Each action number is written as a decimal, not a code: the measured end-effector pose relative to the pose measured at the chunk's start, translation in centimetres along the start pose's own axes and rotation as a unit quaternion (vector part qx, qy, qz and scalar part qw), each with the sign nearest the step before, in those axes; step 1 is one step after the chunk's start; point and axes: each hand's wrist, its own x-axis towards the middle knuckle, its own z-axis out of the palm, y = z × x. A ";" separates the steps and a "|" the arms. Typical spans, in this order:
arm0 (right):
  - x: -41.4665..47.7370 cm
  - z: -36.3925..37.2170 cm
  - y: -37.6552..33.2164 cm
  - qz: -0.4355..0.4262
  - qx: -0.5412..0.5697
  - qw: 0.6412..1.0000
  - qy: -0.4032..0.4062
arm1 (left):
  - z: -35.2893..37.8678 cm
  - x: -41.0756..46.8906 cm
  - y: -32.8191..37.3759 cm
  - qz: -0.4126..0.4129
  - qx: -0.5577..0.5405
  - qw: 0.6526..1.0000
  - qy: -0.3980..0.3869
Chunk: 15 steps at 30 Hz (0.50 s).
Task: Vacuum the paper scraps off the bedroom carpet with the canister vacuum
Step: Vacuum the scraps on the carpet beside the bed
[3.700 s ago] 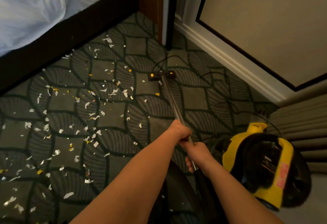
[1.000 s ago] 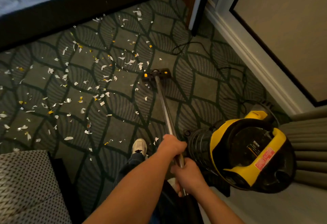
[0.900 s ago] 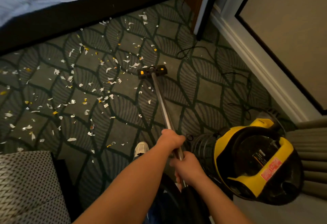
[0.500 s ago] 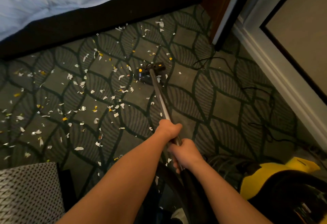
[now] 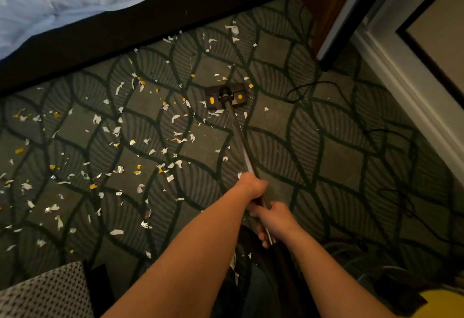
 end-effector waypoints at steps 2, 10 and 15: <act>-0.5 -0.3 0.6 0.036 0.063 0.997 -0.024 | 0.3 0.2 -0.4 -0.022 -0.036 0.999 -0.007; -3.1 1.4 4.0 0.142 0.191 0.965 -0.115 | 1.6 0.2 -3.3 -0.066 -0.282 0.957 0.025; -3.3 2.1 6.0 0.096 0.188 0.974 -0.086 | 3.6 -1.5 -5.0 -0.042 -0.361 0.931 0.035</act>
